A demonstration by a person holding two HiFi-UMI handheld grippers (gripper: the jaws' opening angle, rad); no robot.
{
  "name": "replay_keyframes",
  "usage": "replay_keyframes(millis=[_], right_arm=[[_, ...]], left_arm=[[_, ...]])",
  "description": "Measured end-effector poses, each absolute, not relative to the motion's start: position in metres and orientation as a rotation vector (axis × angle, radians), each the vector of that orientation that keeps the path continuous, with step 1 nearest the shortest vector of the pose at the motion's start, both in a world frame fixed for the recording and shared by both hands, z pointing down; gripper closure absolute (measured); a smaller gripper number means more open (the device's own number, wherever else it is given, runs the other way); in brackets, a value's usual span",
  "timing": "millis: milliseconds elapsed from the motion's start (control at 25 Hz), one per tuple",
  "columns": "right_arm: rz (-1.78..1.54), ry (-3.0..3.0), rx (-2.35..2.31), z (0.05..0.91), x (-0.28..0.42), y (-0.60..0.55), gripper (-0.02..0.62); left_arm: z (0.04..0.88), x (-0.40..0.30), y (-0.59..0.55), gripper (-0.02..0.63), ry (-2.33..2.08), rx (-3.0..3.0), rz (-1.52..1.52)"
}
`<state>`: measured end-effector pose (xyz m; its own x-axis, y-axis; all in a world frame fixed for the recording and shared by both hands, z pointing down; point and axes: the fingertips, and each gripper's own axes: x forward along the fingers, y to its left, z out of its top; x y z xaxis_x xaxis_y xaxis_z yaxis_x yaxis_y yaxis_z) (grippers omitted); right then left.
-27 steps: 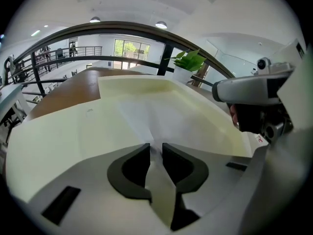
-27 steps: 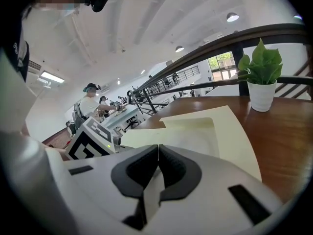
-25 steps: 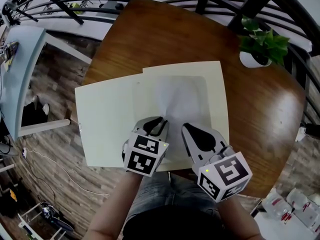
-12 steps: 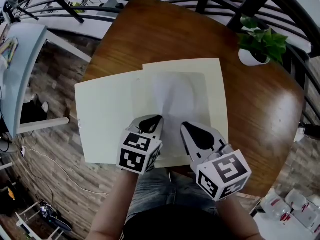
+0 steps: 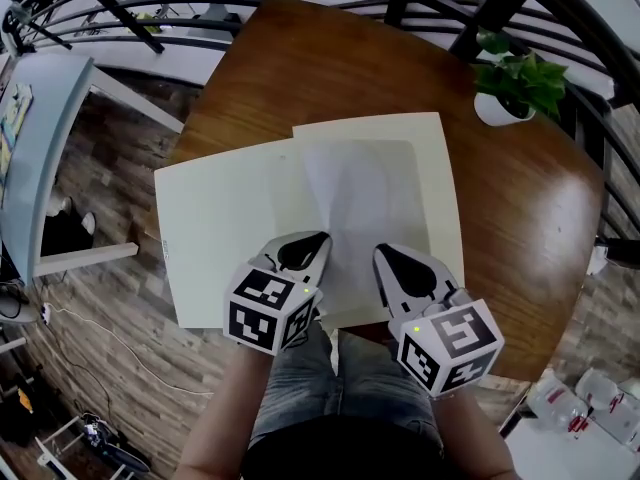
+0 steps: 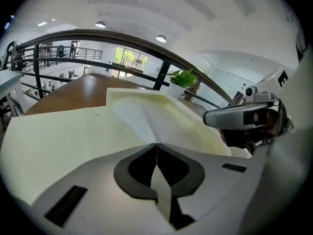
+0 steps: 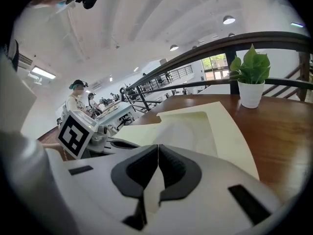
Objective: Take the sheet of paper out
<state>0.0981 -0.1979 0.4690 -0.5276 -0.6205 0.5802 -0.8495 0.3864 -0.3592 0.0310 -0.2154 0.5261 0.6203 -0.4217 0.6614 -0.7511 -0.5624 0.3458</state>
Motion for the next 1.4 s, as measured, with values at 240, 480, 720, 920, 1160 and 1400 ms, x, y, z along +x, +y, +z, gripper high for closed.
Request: replay_keyframes(millis=[240,480,720,920,1160,1400], right_arm=[[0.907,-2.288,1.307,0.468,0.083,-0.187,0.569],[0.912,-2.291,1.343,0.463,0.07,-0.18,0.569],[0.894,-2.292,1.369,0.456,0.056,-0.177,0.569],[0.865,-2.295,1.38,0.45,0.046,-0.177,0.569],[0.797,-2.32,1.382,0.436,0.03,-0.175,0.569],[0.753,-2.343,1.385,0.428,0.009,-0.168,0.569]], left_arm=[[0.515,0.017,-0.207,0.586,-0.904,2.256,0.681],[0.507,-0.009,-0.205,0.586,-0.913,2.273,0.694],[0.498,-0.026,-0.206,0.586,-0.909,2.305,0.704],[0.49,-0.038,-0.203,0.586,-0.908,2.323,0.693],[0.481,-0.07,-0.199,0.586,-0.952,2.317,0.668],[0.471,-0.098,-0.194,0.586,-0.997,2.313,0.616]])
